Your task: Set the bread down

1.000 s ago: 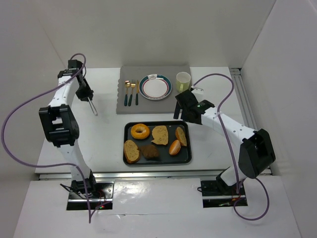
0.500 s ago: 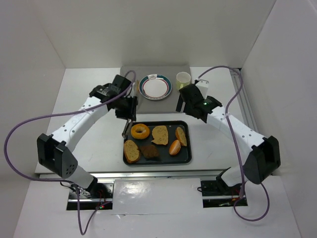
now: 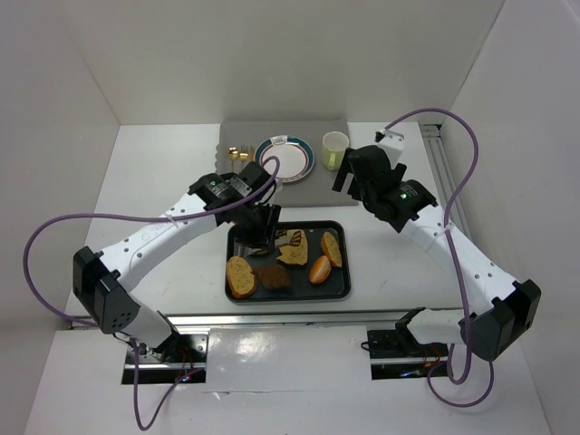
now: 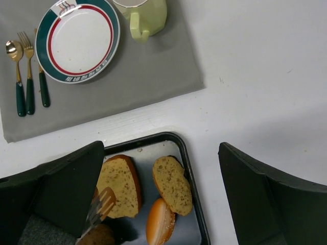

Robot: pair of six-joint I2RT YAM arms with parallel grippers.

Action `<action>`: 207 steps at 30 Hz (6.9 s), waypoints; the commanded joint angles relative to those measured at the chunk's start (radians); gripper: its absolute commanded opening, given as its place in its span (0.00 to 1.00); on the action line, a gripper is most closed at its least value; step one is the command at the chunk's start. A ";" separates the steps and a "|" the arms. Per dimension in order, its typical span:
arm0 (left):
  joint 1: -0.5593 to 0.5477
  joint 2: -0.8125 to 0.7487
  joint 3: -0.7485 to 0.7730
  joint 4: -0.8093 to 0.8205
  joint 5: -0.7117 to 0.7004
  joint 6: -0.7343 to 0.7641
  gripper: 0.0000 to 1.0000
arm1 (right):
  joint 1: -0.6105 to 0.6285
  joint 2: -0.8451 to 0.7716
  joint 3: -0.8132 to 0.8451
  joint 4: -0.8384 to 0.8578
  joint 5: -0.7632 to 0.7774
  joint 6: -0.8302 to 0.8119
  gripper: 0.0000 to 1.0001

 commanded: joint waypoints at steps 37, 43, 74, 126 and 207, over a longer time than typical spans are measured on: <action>-0.038 0.177 0.157 -0.059 -0.013 -0.059 0.00 | -0.014 -0.009 -0.042 0.012 0.002 0.011 1.00; 0.051 0.190 0.348 -0.174 -0.002 -0.050 0.00 | -0.014 0.013 -0.006 0.024 -0.019 0.011 1.00; 0.433 0.624 0.704 0.194 0.036 -0.069 0.56 | -0.014 -0.032 -0.103 0.001 -0.031 0.061 1.00; -0.035 0.263 0.079 0.216 0.254 -0.145 0.52 | -0.033 -0.069 -0.077 -0.040 0.005 0.033 1.00; 0.309 0.075 0.176 0.263 -0.025 0.106 0.49 | -0.042 -0.020 -0.123 -0.004 -0.103 0.031 1.00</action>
